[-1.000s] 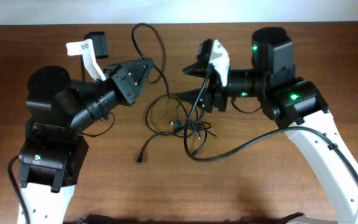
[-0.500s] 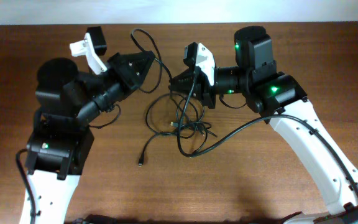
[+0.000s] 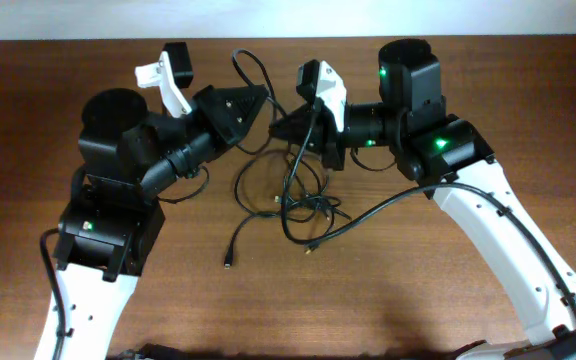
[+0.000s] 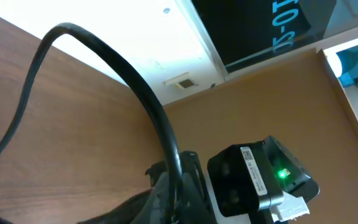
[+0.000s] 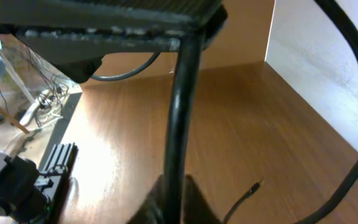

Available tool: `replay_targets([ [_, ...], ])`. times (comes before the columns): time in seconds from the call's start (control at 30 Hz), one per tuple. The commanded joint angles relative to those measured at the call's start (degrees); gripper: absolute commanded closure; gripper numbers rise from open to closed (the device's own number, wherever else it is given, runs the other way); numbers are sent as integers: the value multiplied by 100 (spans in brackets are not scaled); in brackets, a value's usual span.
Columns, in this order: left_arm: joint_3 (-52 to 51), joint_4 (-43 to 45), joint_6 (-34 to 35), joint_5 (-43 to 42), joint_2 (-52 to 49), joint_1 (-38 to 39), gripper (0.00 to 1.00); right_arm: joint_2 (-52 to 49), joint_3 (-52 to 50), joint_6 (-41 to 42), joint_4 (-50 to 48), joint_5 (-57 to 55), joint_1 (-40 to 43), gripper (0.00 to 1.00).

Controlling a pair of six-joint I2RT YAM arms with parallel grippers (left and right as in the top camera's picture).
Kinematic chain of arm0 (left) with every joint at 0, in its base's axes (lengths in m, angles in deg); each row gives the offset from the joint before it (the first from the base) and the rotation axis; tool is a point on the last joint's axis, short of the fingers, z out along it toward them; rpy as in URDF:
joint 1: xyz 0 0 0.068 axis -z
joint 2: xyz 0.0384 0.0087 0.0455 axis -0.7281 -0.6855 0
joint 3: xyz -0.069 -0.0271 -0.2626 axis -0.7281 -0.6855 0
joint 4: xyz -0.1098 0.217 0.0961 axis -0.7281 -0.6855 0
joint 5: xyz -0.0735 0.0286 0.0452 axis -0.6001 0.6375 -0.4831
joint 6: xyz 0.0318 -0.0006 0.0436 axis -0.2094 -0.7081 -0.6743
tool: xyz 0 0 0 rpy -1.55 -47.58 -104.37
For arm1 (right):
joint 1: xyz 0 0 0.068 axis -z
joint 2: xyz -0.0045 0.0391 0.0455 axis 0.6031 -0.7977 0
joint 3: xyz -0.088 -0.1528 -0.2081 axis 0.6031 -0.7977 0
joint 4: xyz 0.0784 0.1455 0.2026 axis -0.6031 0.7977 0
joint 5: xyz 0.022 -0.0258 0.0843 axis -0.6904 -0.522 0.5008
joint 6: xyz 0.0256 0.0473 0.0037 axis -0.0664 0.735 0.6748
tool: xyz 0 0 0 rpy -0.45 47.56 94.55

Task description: Untangle cables

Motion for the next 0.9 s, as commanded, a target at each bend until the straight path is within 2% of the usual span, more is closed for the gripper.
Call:
replay_targets([
  [0.0, 111, 44, 35, 61, -15, 22, 92, -11, 13, 190, -44, 50, -20, 96],
  [0.1, 111, -20, 31, 46, -15, 24, 65, -11, 13, 190, -90, -354, 63, 96],
  [0.13, 111, -24, -11, 4, -15, 22, 60, -11, 13, 195, -90, -551, 160, 96],
  [0.2, 111, -46, -11, -7, -15, 22, 39, -9, 15, 372, -197, -669, 358, 96],
  [0.27, 109, -175, -136, -2, -15, 22, 30, -9, 15, 1698, -940, -680, 675, 96],
  [0.3, 109, -227, -365, 4, -15, 22, 29, -4, 15, 2970, -1716, -660, 859, 96],
  [0.33, 109, -326, -444, 17, -15, 22, 28, 2, 15, 3792, -2411, -638, 966, 96],
  [0.4, 105, -494, -516, 20, -15, 22, 26, 22, 20, 4951, -3733, -640, 1032, 96],
  [0.5, 105, -684, -682, 20, -15, 22, 25, 24, 20, 6216, -5204, -684, 1021, 96],
  [0.53, 105, -756, -723, 20, -15, 22, 23, 24, 20, 6944, -5971, -782, 1021, 96],
  [0.6, 105, -876, -791, 17, -15, 22, 23, 24, 20, 7132, -6728, -863, 1032, 96],
  [0.67, 105, -1060, -800, 13, -15, 22, 21, 22, 20, 7128, -6677, -925, 1180, 96],
  [0.77, 105, -1200, -931, -164, -15, 22, 19, 22, 17, 6876, -5639, -916, 1615, 96],
  [0.87, 105, -1193, -1641, -295, -13, 22, 19, 22, 17, 5604, -3921, -761, 2216, 96],
])
